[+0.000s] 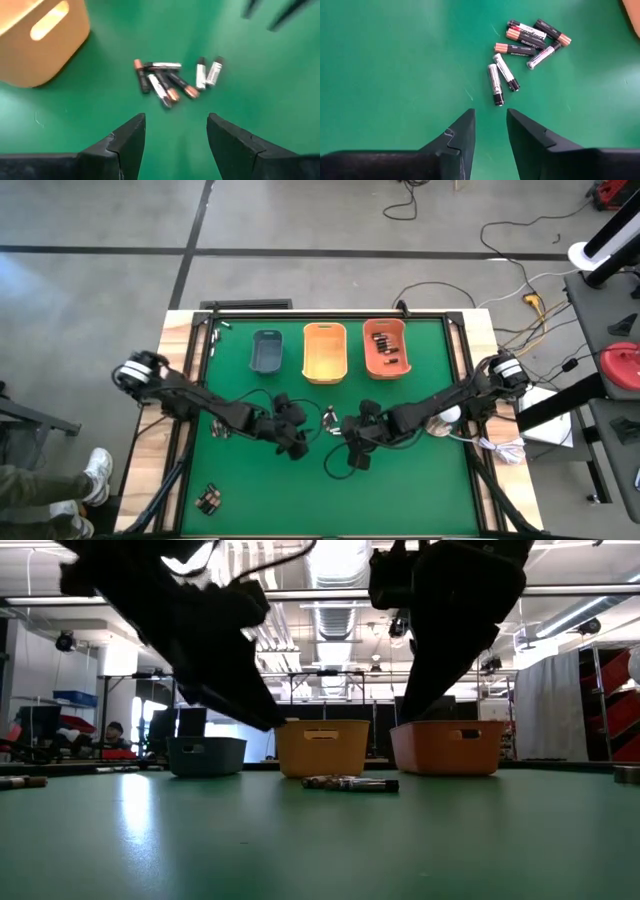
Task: Sort batteries
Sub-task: Put the silver battery into the yellow container
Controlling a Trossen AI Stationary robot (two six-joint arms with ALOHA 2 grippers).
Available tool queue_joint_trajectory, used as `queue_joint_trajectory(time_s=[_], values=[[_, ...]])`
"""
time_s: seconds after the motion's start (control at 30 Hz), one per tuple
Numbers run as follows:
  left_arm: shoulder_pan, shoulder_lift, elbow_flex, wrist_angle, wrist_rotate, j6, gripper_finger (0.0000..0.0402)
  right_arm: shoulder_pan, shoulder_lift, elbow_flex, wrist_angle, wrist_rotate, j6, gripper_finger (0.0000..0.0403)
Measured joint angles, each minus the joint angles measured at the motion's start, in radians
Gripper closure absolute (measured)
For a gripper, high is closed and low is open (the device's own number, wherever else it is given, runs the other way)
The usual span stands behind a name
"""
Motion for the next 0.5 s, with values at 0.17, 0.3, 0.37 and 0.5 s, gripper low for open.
queue_joint_trajectory(time_s=[0.17, 0.3, 0.37, 0.5], values=[[0.053, 0.06, -0.006, 0.144, -0.022, -0.03, 0.0227, 0.003, 0.0, 0.0, 0.026, 0.038, 0.042, 0.0311], [0.065, 0.121, -0.006, 0.202, -0.019, -0.043, 0.0241, 0.002, 0.0, 0.0, 0.06, 0.04, 0.046, 0.0319], [0.066, 0.143, -0.006, 0.19, -0.019, -0.087, 0.0245, 0.003, -0.001, 0.001, 0.057, 0.04, 0.056, 0.0323], [0.066, 0.162, -0.007, 0.211, -0.025, -0.109, 0.0246, 0.009, -0.001, 0.007, 0.057, 0.04, 0.085, 0.033]])
